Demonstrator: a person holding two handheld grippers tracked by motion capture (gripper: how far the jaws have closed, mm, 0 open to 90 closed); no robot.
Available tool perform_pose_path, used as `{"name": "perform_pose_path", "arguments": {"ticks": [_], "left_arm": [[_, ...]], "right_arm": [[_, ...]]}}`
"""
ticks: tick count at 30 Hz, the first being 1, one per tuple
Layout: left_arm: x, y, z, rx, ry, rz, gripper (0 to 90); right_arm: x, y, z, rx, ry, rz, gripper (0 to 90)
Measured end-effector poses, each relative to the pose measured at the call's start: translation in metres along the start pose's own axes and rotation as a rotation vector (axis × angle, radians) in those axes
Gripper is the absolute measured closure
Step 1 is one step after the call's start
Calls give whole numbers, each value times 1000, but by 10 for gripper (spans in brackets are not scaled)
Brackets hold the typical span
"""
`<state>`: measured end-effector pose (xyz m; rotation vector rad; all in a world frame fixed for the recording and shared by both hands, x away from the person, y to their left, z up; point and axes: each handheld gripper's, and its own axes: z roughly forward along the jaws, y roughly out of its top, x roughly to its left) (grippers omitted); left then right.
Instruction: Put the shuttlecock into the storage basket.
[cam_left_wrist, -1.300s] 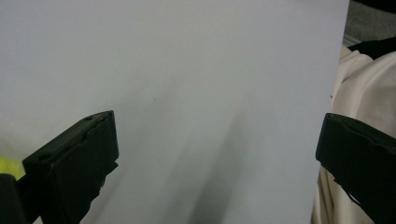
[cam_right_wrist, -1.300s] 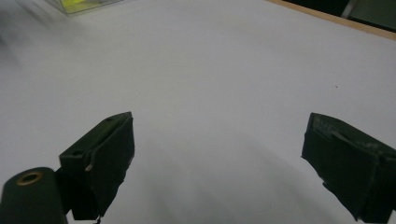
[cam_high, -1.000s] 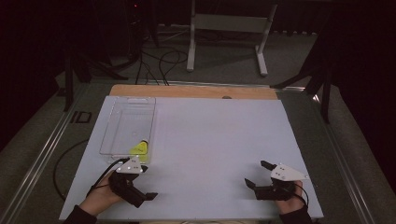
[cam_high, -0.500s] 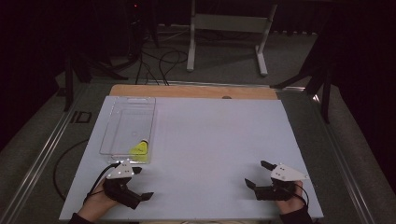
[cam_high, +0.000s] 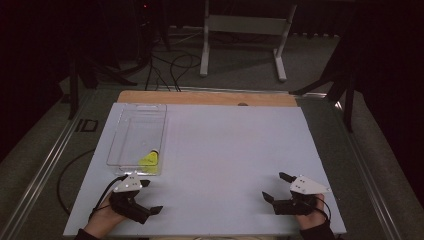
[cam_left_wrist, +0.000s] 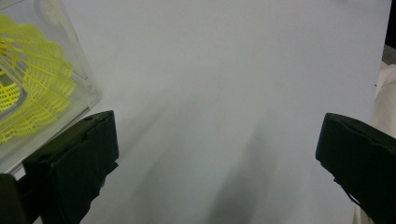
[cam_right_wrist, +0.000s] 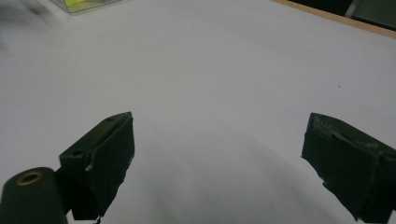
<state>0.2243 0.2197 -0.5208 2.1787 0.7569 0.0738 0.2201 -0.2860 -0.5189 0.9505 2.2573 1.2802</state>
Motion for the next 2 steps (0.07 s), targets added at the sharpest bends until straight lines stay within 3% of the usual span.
{"name": "perform_pose_path", "arguments": {"ticks": [2], "left_arm": [[0,0,0,-4,1,-1,0]], "right_arm": [[0,0,1,3,2,4,96]]}}
